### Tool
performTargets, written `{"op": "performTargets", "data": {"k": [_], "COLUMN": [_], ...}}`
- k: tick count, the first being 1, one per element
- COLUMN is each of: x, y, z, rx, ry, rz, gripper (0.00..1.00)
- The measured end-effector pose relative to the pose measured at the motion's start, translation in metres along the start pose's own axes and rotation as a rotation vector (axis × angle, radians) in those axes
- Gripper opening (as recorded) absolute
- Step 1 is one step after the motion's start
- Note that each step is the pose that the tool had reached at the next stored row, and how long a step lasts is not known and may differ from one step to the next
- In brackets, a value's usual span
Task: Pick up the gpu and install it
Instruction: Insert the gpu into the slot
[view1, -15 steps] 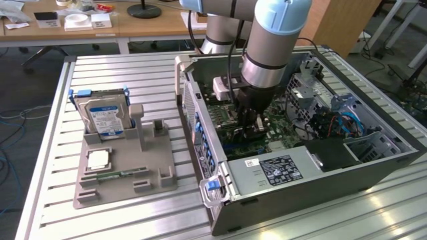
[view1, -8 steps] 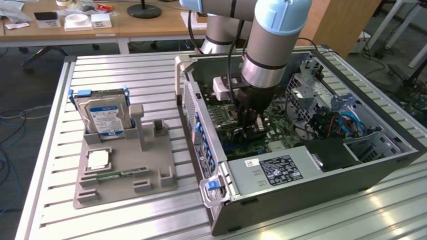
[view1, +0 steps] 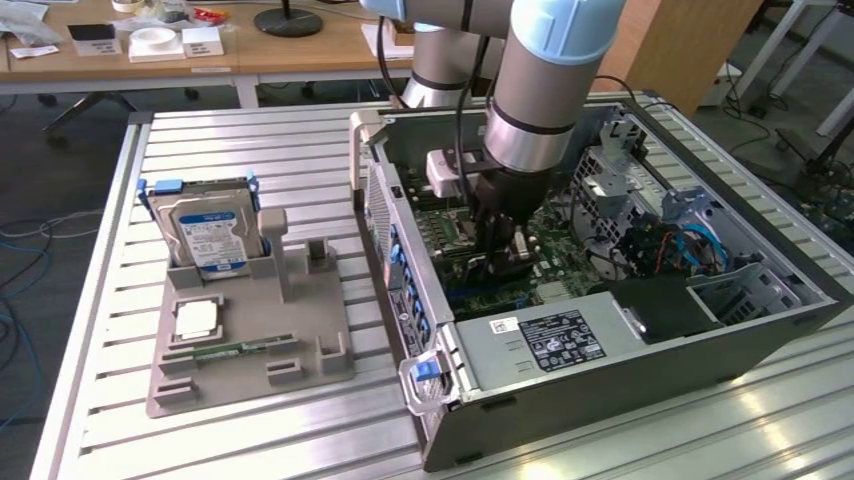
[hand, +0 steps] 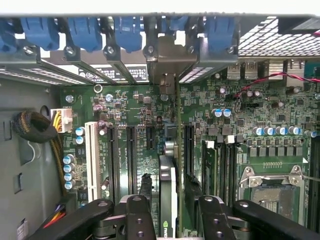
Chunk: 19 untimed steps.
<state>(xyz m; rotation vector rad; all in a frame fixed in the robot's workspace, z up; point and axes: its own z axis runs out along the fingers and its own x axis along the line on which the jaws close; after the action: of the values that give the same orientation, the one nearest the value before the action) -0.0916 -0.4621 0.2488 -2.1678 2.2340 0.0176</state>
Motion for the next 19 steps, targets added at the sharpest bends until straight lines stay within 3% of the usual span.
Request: {"op": "performTargets", "data": {"k": [13,15,19], "x": [0.0,0.0,0.0], "y": [0.0,0.0,0.0], "z": [-0.0006,-0.0008,-0.0007], "rx": [0.0,-0.0001,0.0], "ry": [-0.0001,0.0002,0.0], "rz": [0.0,0.0,0.0], "gripper": [0.39,0.27,0.26]}}
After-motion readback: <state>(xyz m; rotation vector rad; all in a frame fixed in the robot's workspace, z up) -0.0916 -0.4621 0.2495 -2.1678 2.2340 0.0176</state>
